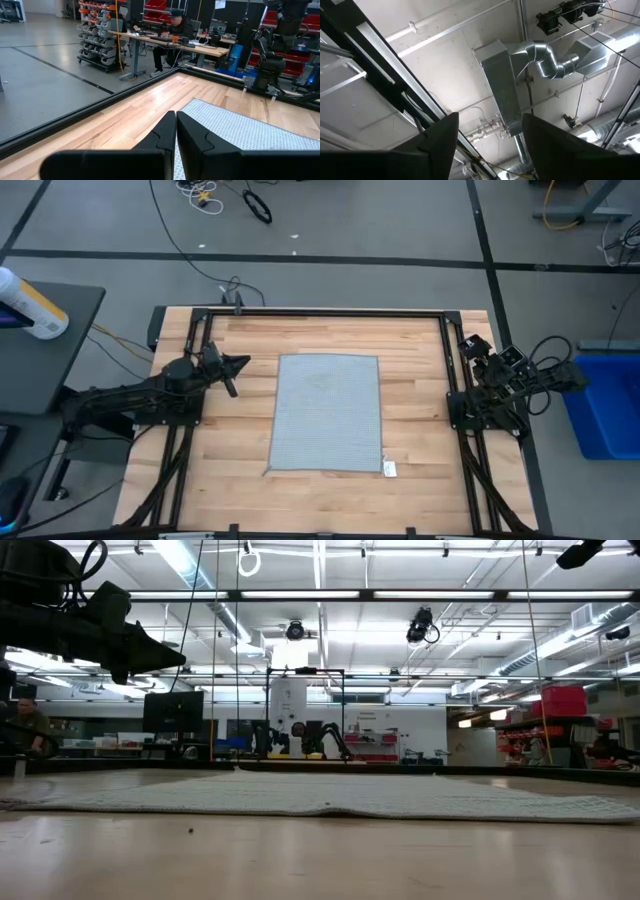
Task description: Fold microfiber towels
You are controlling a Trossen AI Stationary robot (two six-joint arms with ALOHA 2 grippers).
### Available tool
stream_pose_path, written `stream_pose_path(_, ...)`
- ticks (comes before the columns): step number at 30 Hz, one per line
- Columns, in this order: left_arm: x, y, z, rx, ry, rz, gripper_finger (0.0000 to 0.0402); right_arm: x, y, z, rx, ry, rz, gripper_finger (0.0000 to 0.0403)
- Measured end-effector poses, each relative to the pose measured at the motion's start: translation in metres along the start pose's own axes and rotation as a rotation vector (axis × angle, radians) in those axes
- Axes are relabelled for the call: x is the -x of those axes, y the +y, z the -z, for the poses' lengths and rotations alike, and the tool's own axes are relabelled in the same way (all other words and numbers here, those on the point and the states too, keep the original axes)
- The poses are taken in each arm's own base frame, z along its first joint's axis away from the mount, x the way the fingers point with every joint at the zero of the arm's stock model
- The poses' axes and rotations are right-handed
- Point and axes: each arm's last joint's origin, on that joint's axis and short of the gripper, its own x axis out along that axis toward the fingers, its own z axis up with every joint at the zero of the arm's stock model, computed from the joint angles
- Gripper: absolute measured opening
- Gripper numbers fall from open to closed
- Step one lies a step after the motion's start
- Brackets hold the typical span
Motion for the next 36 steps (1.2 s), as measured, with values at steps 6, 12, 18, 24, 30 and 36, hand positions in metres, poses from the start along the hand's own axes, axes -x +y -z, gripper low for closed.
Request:
stream_pose_path(6,0.0,0.0,-0.0001,0.0,0.0,0.0,0.0018,0.0,0.0,0.0,0.0,0.0,0.0,0.02)
stream_pose_path(12,0.0,0.0,0.0,0.0,0.0,0.0,0.0018,0.0,0.0,0.0,0.0,0.0,0.0,0.0178)
stream_pose_path(18,0.0,0.0,0.0,0.0,0.0,0.001,0.0018,0.0,0.0,0.0001,0.0,0.0,0.0,0.015)
stream_pose_path(24,0.0,0.0,-0.0001,0.0,0.0,0.0,0.0018,0.0,0.0,0.0,0.0,0.0,0.0,0.012)
stream_pose_path(30,0.0,0.0,-0.0001,0.0,0.0,0.0,0.0018,0.0,0.0,0.0,0.0,0.0,0.0,0.0085)
stream_pose_path(36,0.0,0.0,-0.0001,0.0,0.0,0.0,0.0018,0.0,0.0,0.0,0.0,0.0,0.0,0.0052)
